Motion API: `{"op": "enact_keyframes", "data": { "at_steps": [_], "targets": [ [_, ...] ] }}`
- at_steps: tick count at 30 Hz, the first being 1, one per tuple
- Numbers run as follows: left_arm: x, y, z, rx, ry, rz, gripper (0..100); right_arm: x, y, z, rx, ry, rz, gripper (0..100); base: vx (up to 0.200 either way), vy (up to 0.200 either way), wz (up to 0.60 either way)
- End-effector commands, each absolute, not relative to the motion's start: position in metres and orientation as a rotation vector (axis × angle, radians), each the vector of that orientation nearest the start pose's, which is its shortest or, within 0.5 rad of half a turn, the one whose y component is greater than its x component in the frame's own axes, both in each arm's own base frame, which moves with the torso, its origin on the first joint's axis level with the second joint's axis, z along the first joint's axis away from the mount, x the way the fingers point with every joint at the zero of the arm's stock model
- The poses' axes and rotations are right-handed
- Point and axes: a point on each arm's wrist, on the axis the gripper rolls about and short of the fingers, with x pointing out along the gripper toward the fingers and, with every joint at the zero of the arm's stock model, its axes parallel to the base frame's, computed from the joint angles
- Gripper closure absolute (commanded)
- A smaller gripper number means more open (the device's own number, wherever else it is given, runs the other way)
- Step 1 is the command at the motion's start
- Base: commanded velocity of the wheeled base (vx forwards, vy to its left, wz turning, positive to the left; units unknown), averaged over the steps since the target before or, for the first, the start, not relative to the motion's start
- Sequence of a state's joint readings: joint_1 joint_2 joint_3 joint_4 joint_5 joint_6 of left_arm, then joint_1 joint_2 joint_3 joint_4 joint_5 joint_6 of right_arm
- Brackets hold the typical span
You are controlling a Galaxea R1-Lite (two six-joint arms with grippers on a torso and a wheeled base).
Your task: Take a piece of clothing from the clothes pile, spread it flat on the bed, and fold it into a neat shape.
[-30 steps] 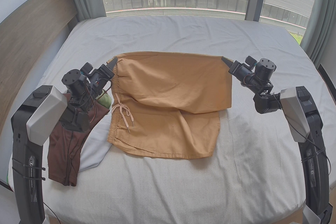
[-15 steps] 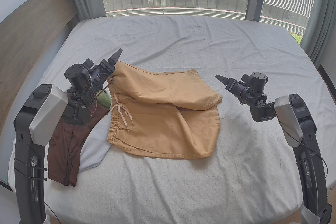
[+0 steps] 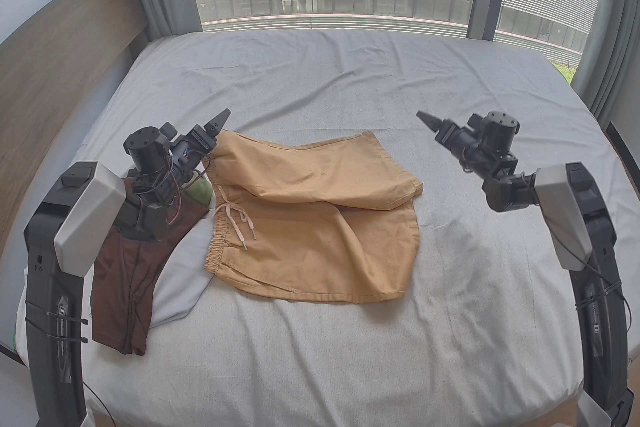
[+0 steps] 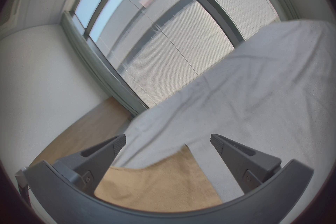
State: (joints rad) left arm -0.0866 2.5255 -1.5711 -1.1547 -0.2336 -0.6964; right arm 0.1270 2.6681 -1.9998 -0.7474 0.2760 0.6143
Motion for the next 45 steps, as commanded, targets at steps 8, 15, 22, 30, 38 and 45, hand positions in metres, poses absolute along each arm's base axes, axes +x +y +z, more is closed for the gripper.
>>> {"op": "enact_keyframes", "data": {
  "at_steps": [8, 15, 22, 30, 38, 45],
  "targets": [
    [0.475, -0.038, 0.093, -0.546, 0.002, -0.371, 0, 0.449, 0.11, 0.208, 0.392, -0.013, 0.528, 0, 0.0, 0.0, 0.0],
    [0.457, -0.022, 0.087, -0.48, 0.064, -0.324, 0, 0.429, 0.112, 0.184, 0.353, 0.03, 0.532, 0, 0.0, 0.0, 0.0],
    [0.438, -0.007, 0.084, -0.471, 0.108, -0.285, 0, 0.421, 0.107, 0.155, 0.357, 0.116, 0.51, 0, 0.0, 0.0, 0.0],
    [0.385, -0.014, 0.07, -0.482, 0.177, -0.373, 0, 0.403, 0.101, 0.11, 0.414, 0.261, 0.476, 0, 0.0, 0.0, 0.0],
    [0.365, -0.023, 0.051, -0.486, 0.247, -0.401, 0, 0.401, 0.098, 0.052, 0.496, 0.398, 0.431, 0, 0.0, 0.0, 0.0],
    [0.359, -0.03, 0.04, -0.492, 0.294, -0.432, 0, 0.392, 0.1, 0.013, 0.538, 0.509, 0.462, 0, 0.0, 0.0, 0.0]
  ]
}}
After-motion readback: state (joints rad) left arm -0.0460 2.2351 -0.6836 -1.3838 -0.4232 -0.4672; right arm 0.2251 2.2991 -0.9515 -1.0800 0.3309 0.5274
